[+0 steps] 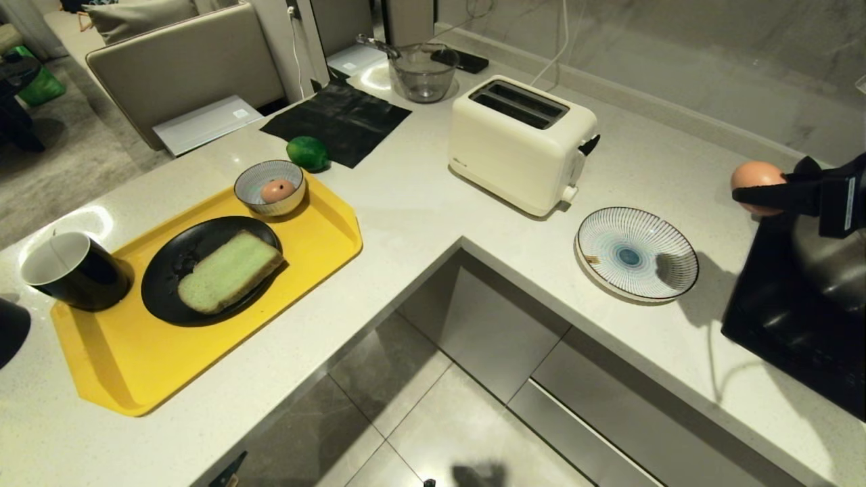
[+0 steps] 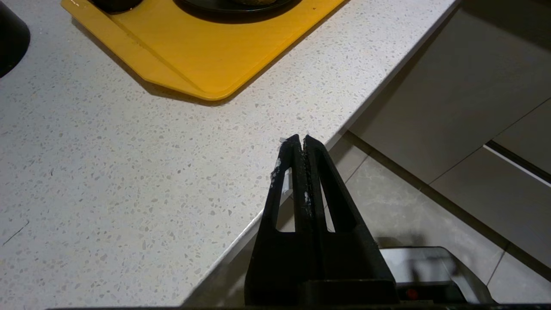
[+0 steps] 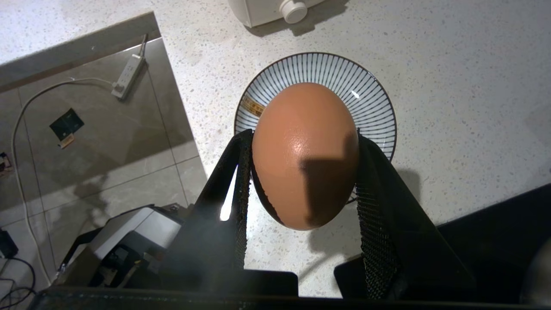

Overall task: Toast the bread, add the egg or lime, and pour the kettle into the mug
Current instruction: Put the egg in the bowl

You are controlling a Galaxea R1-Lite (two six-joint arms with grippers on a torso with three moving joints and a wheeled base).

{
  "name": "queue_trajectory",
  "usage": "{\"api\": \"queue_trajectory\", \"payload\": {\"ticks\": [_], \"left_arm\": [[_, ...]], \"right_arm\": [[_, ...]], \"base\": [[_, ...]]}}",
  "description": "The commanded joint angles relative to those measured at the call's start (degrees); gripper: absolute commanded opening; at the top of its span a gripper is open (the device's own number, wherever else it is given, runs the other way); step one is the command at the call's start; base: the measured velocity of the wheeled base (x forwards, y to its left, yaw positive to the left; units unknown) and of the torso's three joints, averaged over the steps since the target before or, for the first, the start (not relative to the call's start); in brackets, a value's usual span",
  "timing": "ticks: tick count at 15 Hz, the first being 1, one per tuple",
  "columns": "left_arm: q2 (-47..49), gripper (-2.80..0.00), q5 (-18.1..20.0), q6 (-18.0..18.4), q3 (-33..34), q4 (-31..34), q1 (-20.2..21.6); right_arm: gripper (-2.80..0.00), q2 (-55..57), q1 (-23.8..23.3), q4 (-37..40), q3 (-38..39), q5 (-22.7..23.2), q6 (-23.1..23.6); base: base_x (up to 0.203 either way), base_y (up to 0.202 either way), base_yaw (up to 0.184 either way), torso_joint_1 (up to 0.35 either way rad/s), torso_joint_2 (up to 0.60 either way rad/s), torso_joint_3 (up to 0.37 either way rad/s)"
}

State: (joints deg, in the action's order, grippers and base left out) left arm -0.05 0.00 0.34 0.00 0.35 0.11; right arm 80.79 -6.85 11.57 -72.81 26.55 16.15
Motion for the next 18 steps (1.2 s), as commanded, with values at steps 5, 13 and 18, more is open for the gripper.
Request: {"api": "queue_trajectory", "payload": {"ticks": [5, 13, 18], "left_arm": [[0.0, -2.80, 0.0, 0.0, 0.1, 0.0, 0.0], [0.0, -2.80, 0.0, 0.0, 0.1, 0.0, 0.1], [0.0, -2.80, 0.0, 0.0, 0.0, 0.0, 0.1]], "right_arm": [[-2.80, -2.4, 0.0, -0.1, 1.4, 0.1, -1.0], [-2.80, -2.7, -0.1, -0.1, 3.2, 0.2, -1.5], [-2.80, -2.8, -0.1, -4.1, 4.9, 0.2, -2.8]], "base": [[0.000, 0.000, 0.000, 0.000, 0.00, 0.000], [0.000, 0.000, 0.000, 0.000, 0.00, 0.000], [0.000, 0.000, 0.000, 0.000, 0.00, 0.000]]}}
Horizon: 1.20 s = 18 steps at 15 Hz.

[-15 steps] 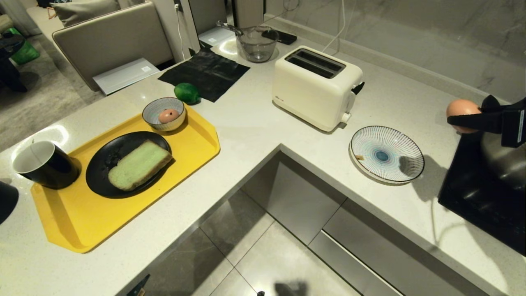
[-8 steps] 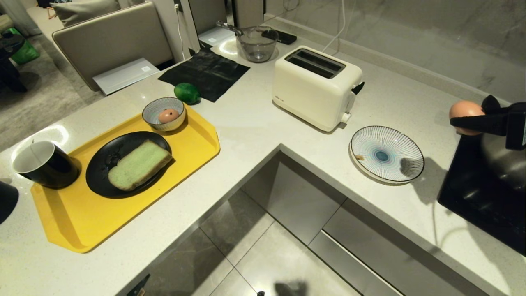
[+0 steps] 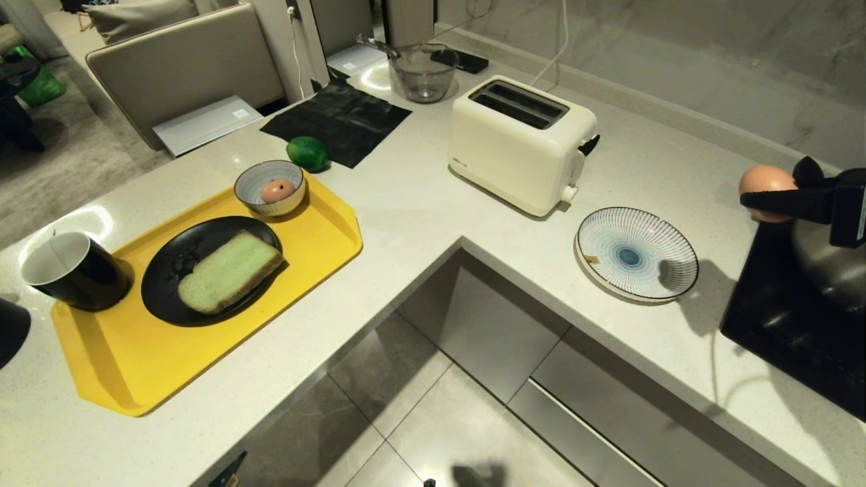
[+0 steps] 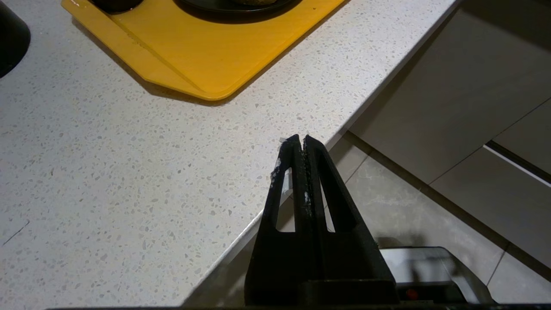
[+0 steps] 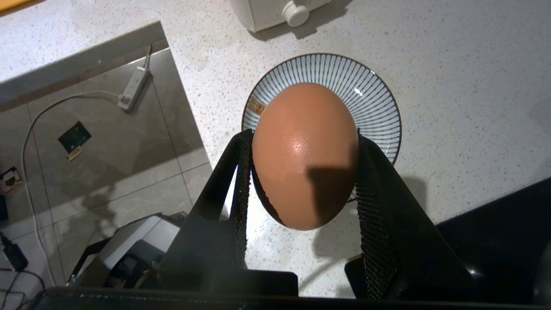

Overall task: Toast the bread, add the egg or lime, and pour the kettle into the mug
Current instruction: Put the egg in the bowl

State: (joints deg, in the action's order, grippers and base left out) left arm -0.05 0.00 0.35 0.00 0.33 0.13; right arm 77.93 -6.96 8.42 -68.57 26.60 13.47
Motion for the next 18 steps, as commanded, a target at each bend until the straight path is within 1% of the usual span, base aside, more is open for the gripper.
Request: {"api": "queue_trajectory", "payload": {"ticks": [1, 11, 18], "left_arm": [[0.0, -2.80, 0.0, 0.0, 0.1, 0.0, 0.0], [0.0, -2.80, 0.0, 0.0, 0.1, 0.0, 0.0], [0.0, -2.80, 0.0, 0.0, 0.1, 0.0, 0.0]], "right_arm": [[-2.80, 0.0, 0.0, -1.5, 1.0, 0.1, -0.1], [-2.80, 0.0, 0.0, -1.6, 1.9, 0.2, -0.1], [-2.80, -0.4, 0.0, -1.6, 1.8, 0.3, -0.9]], "base": [[0.000, 0.000, 0.000, 0.000, 0.00, 0.000], [0.000, 0.000, 0.000, 0.000, 0.00, 0.000], [-0.159, 0.000, -0.001, -0.003, 0.00, 0.004]]}}
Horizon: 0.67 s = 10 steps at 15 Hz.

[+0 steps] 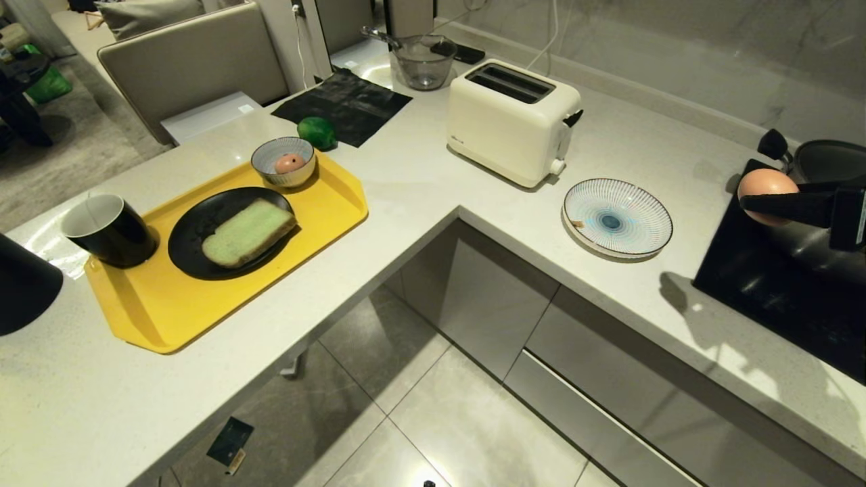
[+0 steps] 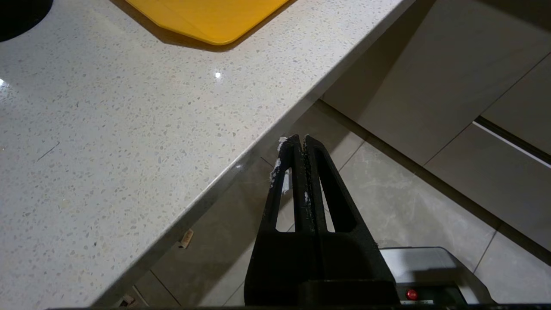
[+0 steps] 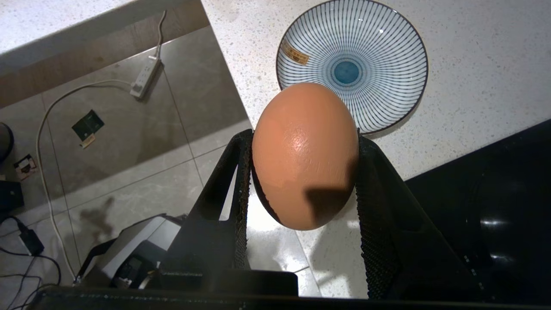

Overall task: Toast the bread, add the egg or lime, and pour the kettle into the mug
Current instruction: Put the egg in the bowl

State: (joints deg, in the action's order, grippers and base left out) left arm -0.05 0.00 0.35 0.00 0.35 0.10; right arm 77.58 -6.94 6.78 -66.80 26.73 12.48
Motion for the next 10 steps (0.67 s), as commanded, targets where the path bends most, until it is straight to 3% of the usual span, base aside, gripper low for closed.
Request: {"api": "queue_trajectory", "payload": {"ticks": [1, 10], "left_arm": [[0.0, -2.80, 0.0, 0.0, 0.1, 0.0, 0.1], [0.0, -2.80, 0.0, 0.0, 0.1, 0.0, 0.1]], "right_arm": [[-2.80, 0.0, 0.0, -0.1, 0.0, 0.2, 0.1], [-2.80, -1.5, 0.0, -0.3, 0.9, -0.1, -0.3]], "base": [[0.000, 0.000, 0.000, 0.000, 0.00, 0.000], [0.000, 0.000, 0.000, 0.000, 0.00, 0.000]]}}
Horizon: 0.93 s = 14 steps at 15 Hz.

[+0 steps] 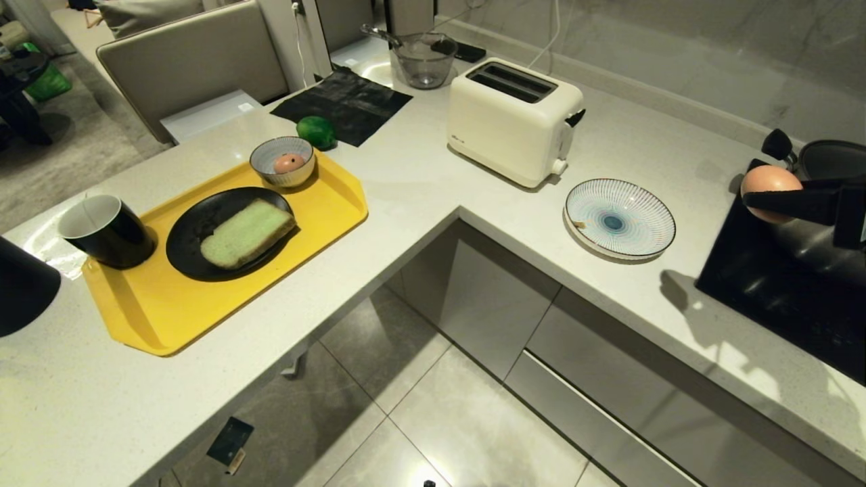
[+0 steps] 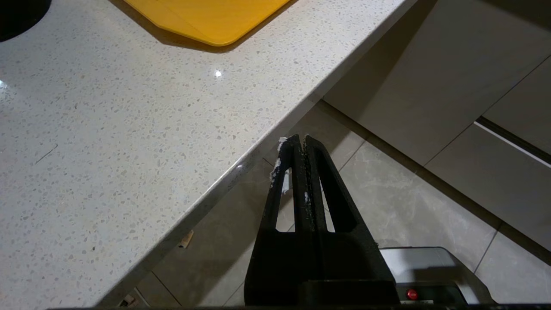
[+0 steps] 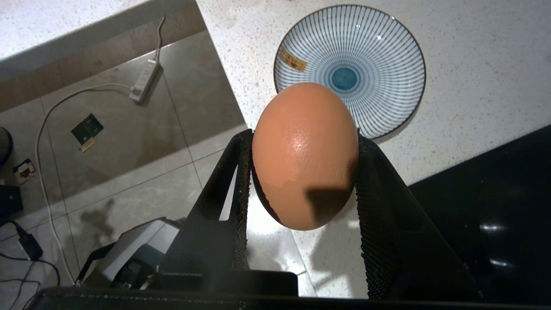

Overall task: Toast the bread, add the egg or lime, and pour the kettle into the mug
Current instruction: Put the egg in the bowl

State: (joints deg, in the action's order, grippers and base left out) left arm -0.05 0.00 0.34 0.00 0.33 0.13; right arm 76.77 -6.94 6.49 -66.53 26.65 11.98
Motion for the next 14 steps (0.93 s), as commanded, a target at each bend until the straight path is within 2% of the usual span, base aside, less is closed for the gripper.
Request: {"api": "queue_trajectory", "payload": {"ticks": [1, 5, 8, 14], "left_arm": [[0.0, -2.80, 0.0, 0.0, 0.1, 0.0, 0.0], [0.0, -2.80, 0.0, 0.0, 0.1, 0.0, 0.0], [0.0, -2.80, 0.0, 0.0, 0.0, 0.0, 0.0], [0.0, -2.80, 0.0, 0.0, 0.1, 0.0, 0.0]], "right_arm": [[-2.80, -1.0, -0.2, -0.3, 1.2, -0.1, 0.3], [-2.80, -2.5, -1.9, -7.1, 4.7, -0.9, 0.2], [-2.80, -3.0, -2.0, -7.4, 4.7, -4.0, 0.3], [-2.80, -4.3, -2.1, -7.4, 4.9, -4.0, 0.4]], "base": [[0.000, 0.000, 0.000, 0.000, 0.00, 0.000], [0.000, 0.000, 0.000, 0.000, 0.00, 0.000], [0.000, 0.000, 0.000, 0.000, 0.00, 0.000], [0.000, 0.000, 0.000, 0.000, 0.00, 0.000]]}}
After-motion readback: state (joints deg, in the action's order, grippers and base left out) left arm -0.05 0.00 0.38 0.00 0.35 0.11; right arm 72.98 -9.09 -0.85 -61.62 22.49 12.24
